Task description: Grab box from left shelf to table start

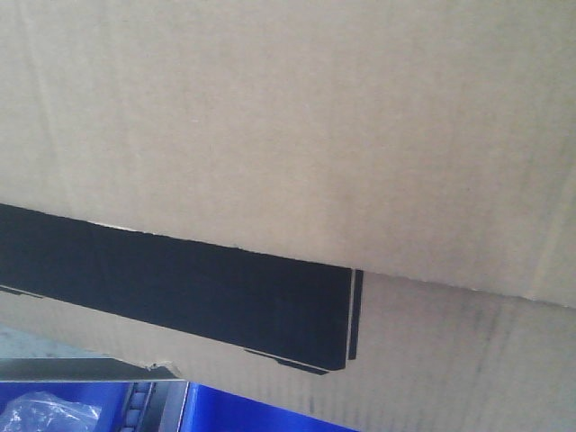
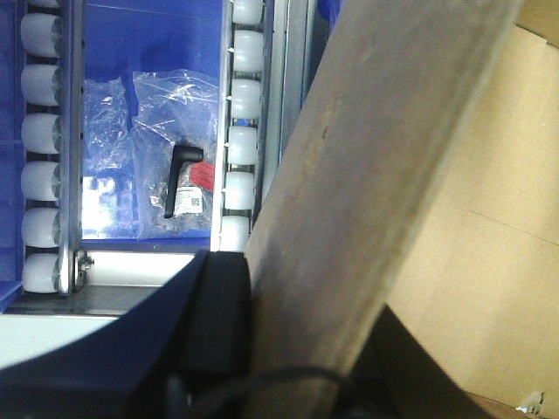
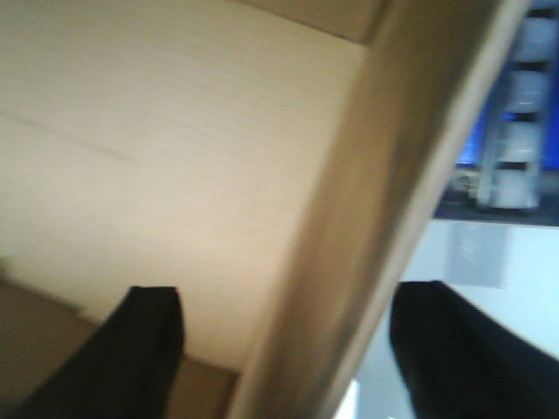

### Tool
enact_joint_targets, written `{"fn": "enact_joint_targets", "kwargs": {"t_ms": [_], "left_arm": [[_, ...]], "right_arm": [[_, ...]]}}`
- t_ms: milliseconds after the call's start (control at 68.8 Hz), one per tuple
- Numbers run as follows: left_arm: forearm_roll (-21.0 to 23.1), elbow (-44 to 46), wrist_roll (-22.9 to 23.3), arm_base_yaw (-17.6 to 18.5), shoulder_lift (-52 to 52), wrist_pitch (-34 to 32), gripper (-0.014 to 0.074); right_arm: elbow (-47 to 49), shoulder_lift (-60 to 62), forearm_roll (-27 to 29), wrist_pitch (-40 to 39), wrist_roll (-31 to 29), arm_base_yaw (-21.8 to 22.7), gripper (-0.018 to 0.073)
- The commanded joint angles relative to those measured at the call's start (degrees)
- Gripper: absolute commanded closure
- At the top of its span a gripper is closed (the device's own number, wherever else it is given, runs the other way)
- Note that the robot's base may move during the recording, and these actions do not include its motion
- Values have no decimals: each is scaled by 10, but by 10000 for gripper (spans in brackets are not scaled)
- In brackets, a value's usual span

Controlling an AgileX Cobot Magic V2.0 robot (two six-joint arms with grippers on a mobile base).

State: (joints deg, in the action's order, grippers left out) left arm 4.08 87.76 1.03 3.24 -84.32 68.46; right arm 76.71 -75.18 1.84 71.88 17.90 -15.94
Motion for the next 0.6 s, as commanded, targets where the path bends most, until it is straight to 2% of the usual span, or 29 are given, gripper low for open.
{"fn": "enact_joint_targets", "kwargs": {"t_ms": [0, 102, 160, 247, 305, 392, 523, 581], "left_arm": [[13, 16, 29, 2, 19, -62, 637], [13, 16, 27, 2, 19, -67, 637], [13, 16, 24, 2, 19, -72, 638], [13, 16, 22, 2, 19, -73, 662], [14, 16, 6, 2, 20, -71, 699], [20, 16, -7, 3, 35, -69, 696], [28, 16, -18, 3, 76, -59, 696], [46, 15, -23, 3, 103, -44, 696]], "right_arm": [[18, 5, -18, 35, 4, -1, 186], [18, 5, -18, 20, 4, -1, 529], [18, 5, -18, 16, 4, -1, 487], [18, 5, -25, 8, 4, -1, 507], [18, 5, -27, -2, 4, 0, 507], [18, 5, -33, -22, -1, 0, 507], [18, 5, -35, -70, -46, 0, 507], [18, 5, -35, -93, -66, 0, 507]]}}
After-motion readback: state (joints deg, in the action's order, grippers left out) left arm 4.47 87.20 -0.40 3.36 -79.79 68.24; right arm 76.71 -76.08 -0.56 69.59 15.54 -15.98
